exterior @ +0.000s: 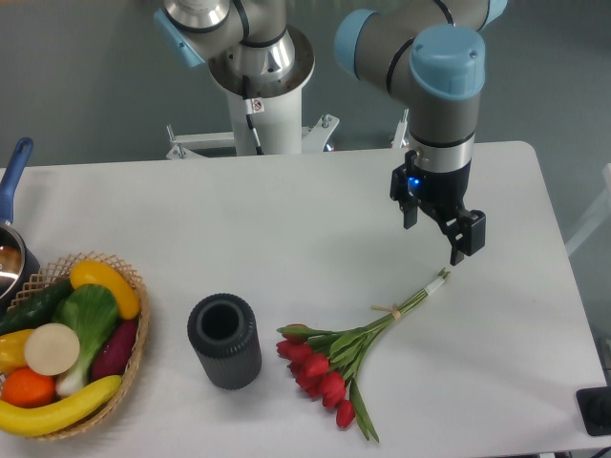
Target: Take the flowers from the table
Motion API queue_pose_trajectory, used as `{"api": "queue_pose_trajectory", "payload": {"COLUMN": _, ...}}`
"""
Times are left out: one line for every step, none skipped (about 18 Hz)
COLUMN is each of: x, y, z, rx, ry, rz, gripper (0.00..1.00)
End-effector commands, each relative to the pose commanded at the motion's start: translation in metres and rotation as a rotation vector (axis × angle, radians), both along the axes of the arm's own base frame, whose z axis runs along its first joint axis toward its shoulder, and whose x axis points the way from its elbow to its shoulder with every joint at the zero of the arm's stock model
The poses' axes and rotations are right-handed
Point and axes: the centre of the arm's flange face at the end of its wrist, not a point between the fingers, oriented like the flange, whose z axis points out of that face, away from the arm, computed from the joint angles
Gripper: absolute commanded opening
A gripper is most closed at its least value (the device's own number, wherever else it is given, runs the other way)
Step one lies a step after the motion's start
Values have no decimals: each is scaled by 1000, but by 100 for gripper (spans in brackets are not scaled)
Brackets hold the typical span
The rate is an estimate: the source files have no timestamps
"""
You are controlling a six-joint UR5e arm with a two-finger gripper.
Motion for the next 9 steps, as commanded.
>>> {"api": "queue_pose_trajectory", "payload": {"x": 0, "y": 1, "z": -2, "rx": -2, "ry": -1, "rz": -1, "gripper": 100}}
{"api": "queue_pose_trajectory", "payload": {"x": 0, "y": 2, "z": -2, "rx": -2, "ry": -1, "rz": -3, "gripper": 100}}
{"api": "queue_pose_trajectory", "payload": {"x": 0, "y": 2, "z": -2, "rx": -2, "ry": -1, "rz": -3, "gripper": 100}}
{"api": "queue_pose_trajectory", "payload": {"x": 0, "y": 2, "z": -2, "rx": -1, "ry": -2, "rz": 2, "gripper": 100}}
{"api": "queue_pose_trajectory", "payload": {"x": 1, "y": 3, "z": -3, "rx": 0, "ry": -4, "rz": 3, "gripper": 100}}
{"api": "queue_pose_trajectory", "payload": {"x": 1, "y": 3, "z": -4, "rx": -1, "ry": -7, "rz": 3, "gripper": 100}}
{"api": "queue_pose_trajectory", "payload": {"x": 1, "y": 4, "z": -6, "rx": 5, "ry": -12, "rz": 1, "gripper": 100}}
{"api": "queue_pose_trajectory", "payload": {"x": 1, "y": 6, "z": -6, "rx": 20, "ry": -18, "rz": -4, "gripper": 100}}
{"api": "queue_pose_trajectory", "payload": {"x": 2, "y": 8, "z": -9, "rx": 39, "ry": -33, "rz": -7, "gripper": 100}}
